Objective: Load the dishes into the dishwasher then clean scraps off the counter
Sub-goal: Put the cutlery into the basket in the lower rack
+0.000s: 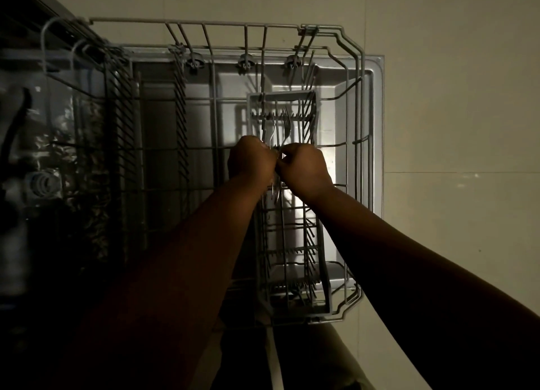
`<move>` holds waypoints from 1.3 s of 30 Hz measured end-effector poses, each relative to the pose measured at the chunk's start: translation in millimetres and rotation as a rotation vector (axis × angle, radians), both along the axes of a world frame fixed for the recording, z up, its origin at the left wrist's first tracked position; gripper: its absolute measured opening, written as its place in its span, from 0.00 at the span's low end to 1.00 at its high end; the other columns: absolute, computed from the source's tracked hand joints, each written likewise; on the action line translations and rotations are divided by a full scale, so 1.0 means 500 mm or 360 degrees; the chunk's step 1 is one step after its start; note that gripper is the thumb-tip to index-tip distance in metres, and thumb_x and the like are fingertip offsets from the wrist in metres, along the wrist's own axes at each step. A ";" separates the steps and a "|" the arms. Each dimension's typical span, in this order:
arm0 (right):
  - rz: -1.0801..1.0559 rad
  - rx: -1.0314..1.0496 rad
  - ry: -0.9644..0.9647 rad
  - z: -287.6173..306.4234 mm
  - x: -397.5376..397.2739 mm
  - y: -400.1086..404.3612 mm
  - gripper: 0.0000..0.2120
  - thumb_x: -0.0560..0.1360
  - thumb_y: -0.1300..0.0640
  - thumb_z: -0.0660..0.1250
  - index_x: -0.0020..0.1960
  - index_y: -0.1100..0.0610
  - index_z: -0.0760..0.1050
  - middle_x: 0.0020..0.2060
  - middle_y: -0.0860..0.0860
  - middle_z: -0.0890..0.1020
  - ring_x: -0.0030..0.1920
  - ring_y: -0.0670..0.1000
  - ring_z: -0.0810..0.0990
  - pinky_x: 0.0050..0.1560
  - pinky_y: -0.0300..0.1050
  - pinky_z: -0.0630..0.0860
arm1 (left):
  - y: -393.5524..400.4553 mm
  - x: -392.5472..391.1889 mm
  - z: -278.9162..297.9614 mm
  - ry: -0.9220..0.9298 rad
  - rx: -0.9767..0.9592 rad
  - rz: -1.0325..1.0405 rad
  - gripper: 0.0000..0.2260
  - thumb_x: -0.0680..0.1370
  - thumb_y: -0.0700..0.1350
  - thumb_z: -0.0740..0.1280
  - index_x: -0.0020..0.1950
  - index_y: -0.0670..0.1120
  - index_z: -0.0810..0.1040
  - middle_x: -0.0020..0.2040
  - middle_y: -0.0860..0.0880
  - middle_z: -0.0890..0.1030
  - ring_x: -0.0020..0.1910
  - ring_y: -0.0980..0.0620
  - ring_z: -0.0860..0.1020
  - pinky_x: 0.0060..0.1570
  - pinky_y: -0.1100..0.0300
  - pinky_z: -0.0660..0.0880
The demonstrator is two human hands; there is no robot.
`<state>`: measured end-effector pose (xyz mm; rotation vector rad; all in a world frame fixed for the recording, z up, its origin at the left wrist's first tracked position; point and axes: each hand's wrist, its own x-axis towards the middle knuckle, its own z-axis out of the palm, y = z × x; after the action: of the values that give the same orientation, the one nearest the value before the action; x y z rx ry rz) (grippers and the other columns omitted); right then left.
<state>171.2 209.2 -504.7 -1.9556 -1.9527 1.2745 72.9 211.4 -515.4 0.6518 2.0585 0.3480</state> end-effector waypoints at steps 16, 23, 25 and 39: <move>0.0027 -0.0062 -0.0132 -0.021 -0.025 -0.019 0.09 0.71 0.66 0.61 0.44 0.60 0.79 0.39 0.57 0.82 0.41 0.58 0.81 0.44 0.49 0.79 | -0.005 0.013 0.026 0.0220 -0.0035 -0.0167 0.08 0.75 0.43 0.66 0.51 0.41 0.81 0.49 0.41 0.82 0.49 0.41 0.80 0.47 0.53 0.77; -0.0061 -0.0038 -0.0067 -0.036 -0.017 -0.019 0.10 0.74 0.63 0.60 0.46 0.61 0.81 0.39 0.58 0.83 0.40 0.57 0.81 0.42 0.49 0.79 | -0.039 0.010 0.017 0.0211 0.0192 -0.0307 0.15 0.76 0.43 0.64 0.30 0.42 0.73 0.31 0.42 0.77 0.41 0.41 0.80 0.31 0.58 0.69; -0.0112 -0.0058 -0.0026 -0.035 -0.008 -0.016 0.10 0.75 0.63 0.62 0.40 0.62 0.80 0.34 0.57 0.82 0.37 0.55 0.80 0.38 0.45 0.76 | -0.048 0.011 0.012 0.0226 0.0229 -0.0379 0.11 0.77 0.44 0.63 0.36 0.44 0.78 0.37 0.43 0.80 0.42 0.42 0.80 0.37 0.57 0.74; -0.0169 -0.0110 -0.0070 0.028 0.013 -0.043 0.13 0.79 0.59 0.61 0.62 0.59 0.77 0.56 0.57 0.81 0.56 0.55 0.79 0.47 0.37 0.68 | -0.147 -0.020 0.047 0.0423 0.0471 -0.0662 0.13 0.79 0.46 0.61 0.59 0.46 0.79 0.58 0.43 0.77 0.54 0.43 0.77 0.50 0.55 0.74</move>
<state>177.6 187.6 -490.6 -2.1063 -1.8192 1.2995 62.9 138.2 -491.6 1.3418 2.0670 0.3384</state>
